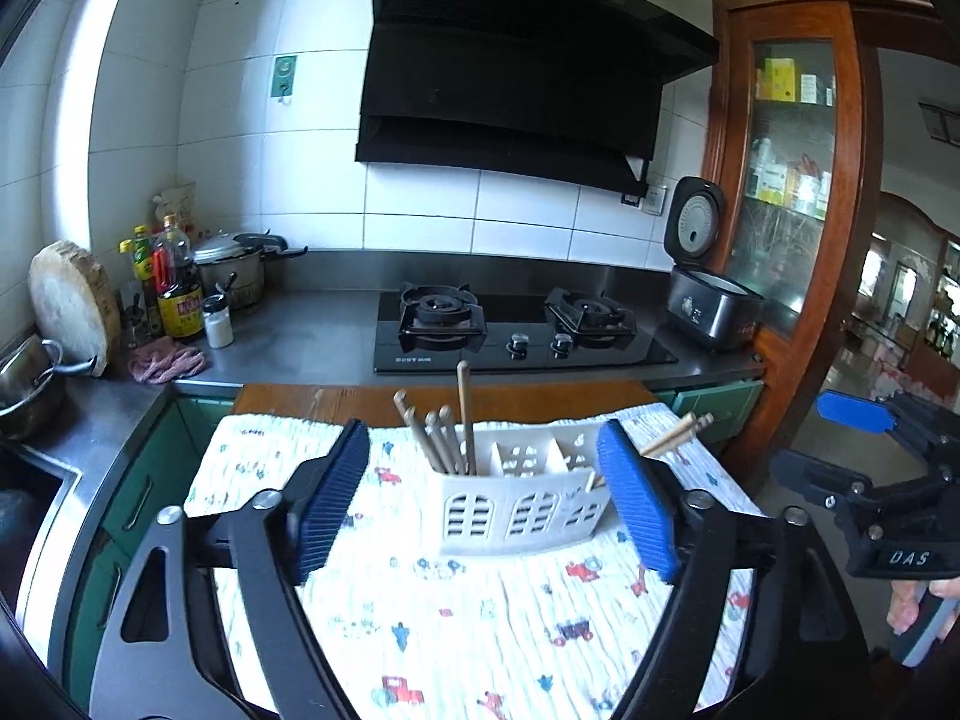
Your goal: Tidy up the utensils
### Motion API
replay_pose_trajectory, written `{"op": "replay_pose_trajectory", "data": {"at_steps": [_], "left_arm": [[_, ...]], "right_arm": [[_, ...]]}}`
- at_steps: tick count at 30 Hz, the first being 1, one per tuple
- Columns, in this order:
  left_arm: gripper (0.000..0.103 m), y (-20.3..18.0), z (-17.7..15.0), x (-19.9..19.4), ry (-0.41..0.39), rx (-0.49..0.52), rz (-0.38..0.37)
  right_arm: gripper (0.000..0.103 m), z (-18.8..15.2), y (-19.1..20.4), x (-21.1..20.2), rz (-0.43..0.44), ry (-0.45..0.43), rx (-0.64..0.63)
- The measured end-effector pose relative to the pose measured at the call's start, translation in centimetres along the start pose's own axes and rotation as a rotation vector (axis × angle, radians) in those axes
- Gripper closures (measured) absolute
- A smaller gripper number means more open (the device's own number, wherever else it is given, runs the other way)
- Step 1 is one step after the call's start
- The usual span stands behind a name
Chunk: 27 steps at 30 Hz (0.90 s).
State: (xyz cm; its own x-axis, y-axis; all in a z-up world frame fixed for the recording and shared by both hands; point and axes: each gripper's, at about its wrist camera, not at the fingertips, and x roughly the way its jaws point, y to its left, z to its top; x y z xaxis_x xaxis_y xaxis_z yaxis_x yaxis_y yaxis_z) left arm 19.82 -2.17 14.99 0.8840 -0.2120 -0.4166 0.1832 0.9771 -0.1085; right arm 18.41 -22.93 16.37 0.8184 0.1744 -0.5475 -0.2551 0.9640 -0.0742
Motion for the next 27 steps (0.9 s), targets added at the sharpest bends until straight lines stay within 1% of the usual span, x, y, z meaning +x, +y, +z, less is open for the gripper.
{"op": "replay_pose_trajectory", "data": {"at_steps": [2, 5, 8, 10, 11, 15, 20, 27], "left_arm": [[0.017, 0.1, -0.7, -0.8, -0.003, 0.004, 0.024], [0.010, 0.7, -2.1, -1.9, 0.003, -0.005, 0.041], [0.007, 1.3, -3.6, -2.7, 0.017, -0.002, 0.091], [0.006, 1.8, -4.6, -3.2, 0.025, -0.008, 0.101], [0.005, 2.0, -5.2, -3.5, 0.031, -0.010, 0.112], [0.005, 2.7, -7.0, -4.6, 0.047, -0.009, 0.154], [0.005, 2.8, -8.8, -6.0, 0.047, 0.009, 0.192], [0.005, 2.1, -11.3, -7.5, 0.055, 0.022, 0.208]], "right_arm": [[0.022, -1.0, 0.3, -0.4, -0.011, -0.001, -0.007], [0.018, -2.4, 0.6, -0.9, -0.019, -0.006, 0.008], [0.015, -3.9, 0.7, -1.3, -0.022, -0.006, 0.025], [0.014, -5.0, 0.9, -1.6, -0.021, -0.003, 0.034], [0.012, -5.5, 1.0, -1.8, -0.021, -0.007, 0.038], [0.011, -7.9, 1.5, -2.3, -0.022, -0.009, 0.044], [0.010, -10.1, 2.0, -3.0, -0.021, -0.024, 0.075], [0.009, -12.8, 2.8, -4.1, -0.023, -0.047, 0.124]]}}
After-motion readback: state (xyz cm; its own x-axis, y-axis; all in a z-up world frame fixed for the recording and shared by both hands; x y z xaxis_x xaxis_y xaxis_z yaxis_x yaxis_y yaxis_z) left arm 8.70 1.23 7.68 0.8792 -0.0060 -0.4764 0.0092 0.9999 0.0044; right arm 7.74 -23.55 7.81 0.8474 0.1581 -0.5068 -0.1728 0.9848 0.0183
